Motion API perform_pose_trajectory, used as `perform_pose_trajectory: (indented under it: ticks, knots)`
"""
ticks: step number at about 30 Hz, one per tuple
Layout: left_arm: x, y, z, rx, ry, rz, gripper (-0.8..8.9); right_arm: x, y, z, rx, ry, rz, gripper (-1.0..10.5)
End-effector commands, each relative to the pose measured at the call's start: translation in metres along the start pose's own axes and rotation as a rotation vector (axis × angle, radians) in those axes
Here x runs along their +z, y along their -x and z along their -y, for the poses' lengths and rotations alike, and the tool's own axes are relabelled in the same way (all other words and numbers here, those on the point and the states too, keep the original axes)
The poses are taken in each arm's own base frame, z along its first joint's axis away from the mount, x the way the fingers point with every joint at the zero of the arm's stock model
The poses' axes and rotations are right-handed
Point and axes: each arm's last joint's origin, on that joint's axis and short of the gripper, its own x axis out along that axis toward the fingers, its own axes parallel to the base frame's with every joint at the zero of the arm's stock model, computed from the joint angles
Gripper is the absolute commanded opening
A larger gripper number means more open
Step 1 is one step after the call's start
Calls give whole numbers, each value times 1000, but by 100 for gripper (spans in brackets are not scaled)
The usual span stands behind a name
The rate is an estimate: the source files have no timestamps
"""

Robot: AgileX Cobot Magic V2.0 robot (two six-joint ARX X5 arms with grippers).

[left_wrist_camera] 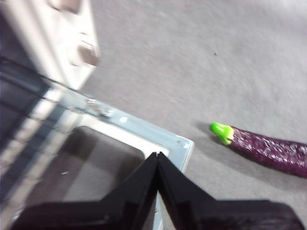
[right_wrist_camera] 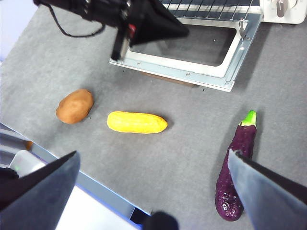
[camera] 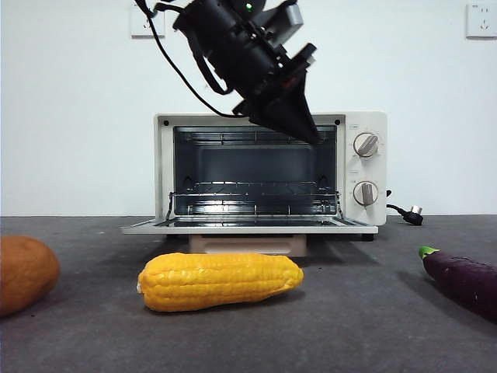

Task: Take the eggplant from the table,put the eggplant in the oven

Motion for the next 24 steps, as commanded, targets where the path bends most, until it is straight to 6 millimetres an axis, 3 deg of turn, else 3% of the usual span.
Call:
perform_pose_trajectory:
  ticks: [1,6,12,20,24]
  knots:
    - [3,18,-7,33,40,36,-6,2,-1,1,-8,11,-2,566]
    - [15,82,-19,123,83,149,-6,3,-4,3,-11,2,-17,566]
    - [20,184,-18,263,125,299,-6,5,-7,4,-13,-4,-28,565]
    - [-13,297,1,384,206,357,-6,5,-7,4,-13,0,-27,565]
    - [-25,330,18,399,211,392,-6,5,-7,4,-13,1,-27,564]
